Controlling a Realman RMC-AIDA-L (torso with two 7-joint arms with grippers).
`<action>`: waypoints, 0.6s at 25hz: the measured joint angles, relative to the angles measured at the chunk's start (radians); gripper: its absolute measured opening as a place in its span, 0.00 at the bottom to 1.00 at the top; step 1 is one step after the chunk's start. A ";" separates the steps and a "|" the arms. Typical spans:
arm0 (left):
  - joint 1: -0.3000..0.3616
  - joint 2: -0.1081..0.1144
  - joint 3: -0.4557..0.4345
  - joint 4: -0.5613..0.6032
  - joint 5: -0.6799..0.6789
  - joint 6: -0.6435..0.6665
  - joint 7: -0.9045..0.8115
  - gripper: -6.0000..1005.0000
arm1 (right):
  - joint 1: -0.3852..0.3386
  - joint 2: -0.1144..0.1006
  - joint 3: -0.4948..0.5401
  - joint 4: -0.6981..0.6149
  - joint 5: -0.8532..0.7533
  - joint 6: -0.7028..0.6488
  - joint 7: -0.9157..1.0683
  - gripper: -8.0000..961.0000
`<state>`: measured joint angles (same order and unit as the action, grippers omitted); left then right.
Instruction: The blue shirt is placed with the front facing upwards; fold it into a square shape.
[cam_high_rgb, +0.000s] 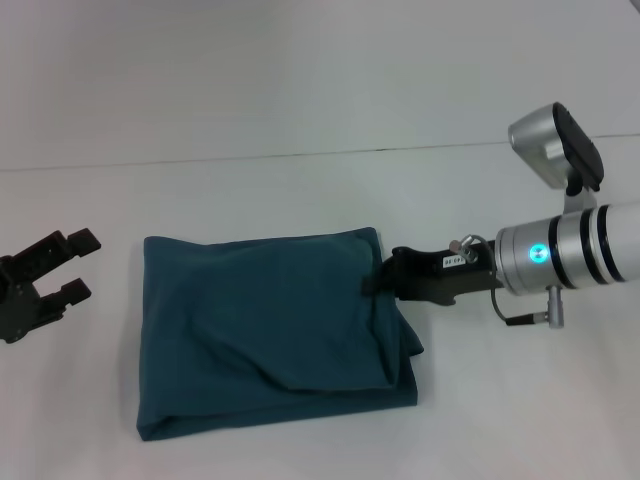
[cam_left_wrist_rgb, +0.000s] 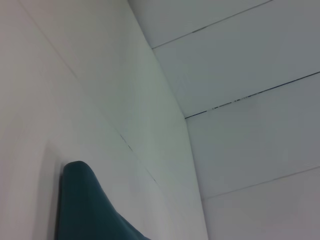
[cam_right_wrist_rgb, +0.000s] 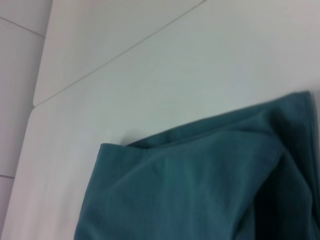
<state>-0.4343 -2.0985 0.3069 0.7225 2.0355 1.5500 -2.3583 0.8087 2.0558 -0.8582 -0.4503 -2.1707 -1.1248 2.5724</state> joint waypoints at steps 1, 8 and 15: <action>0.001 0.000 0.000 0.000 0.000 0.000 0.000 0.95 | 0.004 -0.004 -0.005 -0.002 0.000 0.005 -0.001 0.07; 0.005 -0.001 -0.001 0.000 0.000 0.002 0.001 0.95 | 0.032 -0.080 -0.019 -0.009 -0.001 0.019 0.021 0.26; 0.005 -0.002 -0.002 0.000 -0.014 0.008 0.002 0.95 | 0.035 -0.196 -0.010 -0.034 0.003 -0.002 0.095 0.53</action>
<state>-0.4295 -2.1000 0.3050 0.7225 2.0213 1.5577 -2.3562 0.8435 1.8600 -0.8685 -0.4840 -2.1675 -1.1273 2.6671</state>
